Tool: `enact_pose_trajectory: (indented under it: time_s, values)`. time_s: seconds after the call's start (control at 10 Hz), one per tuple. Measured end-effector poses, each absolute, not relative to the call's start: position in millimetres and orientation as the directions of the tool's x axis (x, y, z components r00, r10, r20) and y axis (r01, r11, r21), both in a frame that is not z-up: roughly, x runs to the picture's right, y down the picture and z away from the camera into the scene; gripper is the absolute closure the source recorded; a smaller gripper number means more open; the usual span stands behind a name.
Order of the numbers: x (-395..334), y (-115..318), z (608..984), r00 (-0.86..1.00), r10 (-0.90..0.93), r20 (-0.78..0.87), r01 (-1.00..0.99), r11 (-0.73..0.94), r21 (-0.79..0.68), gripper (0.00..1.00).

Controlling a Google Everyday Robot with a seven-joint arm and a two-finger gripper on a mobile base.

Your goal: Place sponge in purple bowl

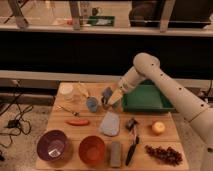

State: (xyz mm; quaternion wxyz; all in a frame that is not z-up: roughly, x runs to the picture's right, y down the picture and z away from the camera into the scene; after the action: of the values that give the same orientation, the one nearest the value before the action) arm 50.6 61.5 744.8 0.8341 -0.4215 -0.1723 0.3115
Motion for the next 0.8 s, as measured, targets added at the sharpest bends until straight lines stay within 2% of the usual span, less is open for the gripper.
enact_pose_trajectory:
  time_s: [0.3, 0.8]
  values:
    - [47.5, 87.7, 722.3, 0.761, 0.647, 0.047, -0.327, 0.446, -0.833, 1.00]
    - [44.7, 89.3, 722.9, 0.765, 0.642, 0.052, -0.318, 0.447, -0.836, 1.00]
